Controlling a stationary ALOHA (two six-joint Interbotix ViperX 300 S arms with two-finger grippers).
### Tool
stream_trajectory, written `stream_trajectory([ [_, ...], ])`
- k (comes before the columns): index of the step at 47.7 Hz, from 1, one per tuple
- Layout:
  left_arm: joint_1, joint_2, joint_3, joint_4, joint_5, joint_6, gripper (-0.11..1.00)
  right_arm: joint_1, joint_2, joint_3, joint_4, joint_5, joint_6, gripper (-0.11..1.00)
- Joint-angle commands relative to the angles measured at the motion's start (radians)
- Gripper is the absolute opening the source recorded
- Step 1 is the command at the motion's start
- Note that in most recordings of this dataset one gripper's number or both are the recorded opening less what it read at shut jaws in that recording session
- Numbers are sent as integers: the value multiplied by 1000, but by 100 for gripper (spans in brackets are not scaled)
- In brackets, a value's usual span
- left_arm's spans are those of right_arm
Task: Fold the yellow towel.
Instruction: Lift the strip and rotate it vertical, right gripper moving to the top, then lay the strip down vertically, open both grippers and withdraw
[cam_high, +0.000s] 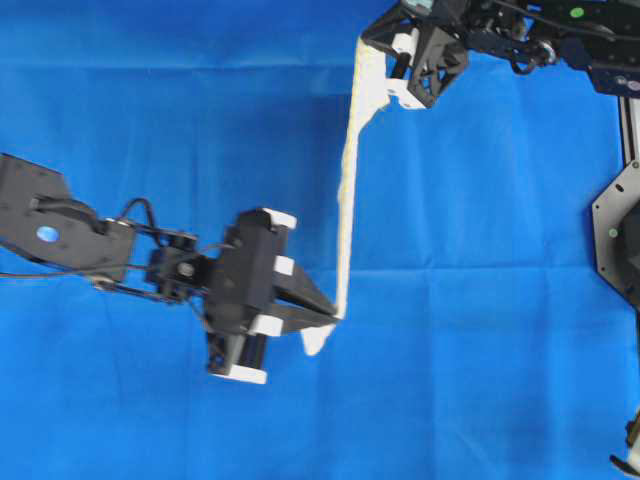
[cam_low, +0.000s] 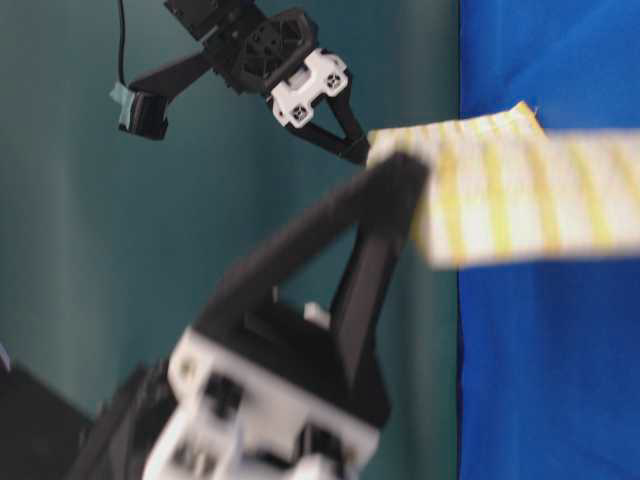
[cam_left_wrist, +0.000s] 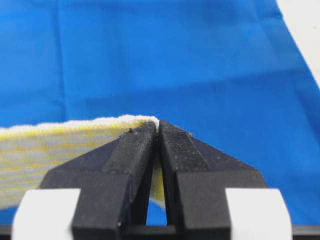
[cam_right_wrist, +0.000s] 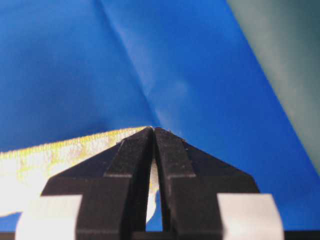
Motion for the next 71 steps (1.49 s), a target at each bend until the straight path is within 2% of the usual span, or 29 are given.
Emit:
stream_trajectory([
  [1, -15, 21, -71, 2, -5, 25, 2, -23, -5, -32, -9, -5, -2, 2],
  [5, -15, 46, -100, 2, -3, 43, 2, -25, -5, -37, -11, -5, -2, 2],
  [24, -3, 77, -141, 2, -6, 46, 2, -28, -55, -9, -14, 2, -3, 2],
  [37, 14, 173, -259, 2, -5, 60, 2, -29, -138, 60, -14, 48, -2, 2],
  [43, 14, 201, -279, 2, -6, 61, 2, -29, -141, 66, -15, 71, -2, 2],
  [58, 2, 169, -196, -11, -29, 37, 2, 15, -35, -11, -14, 72, -2, 2],
  [71, -31, 95, -25, -14, -130, -75, 2, 58, 117, -150, -15, 66, -5, 2],
])
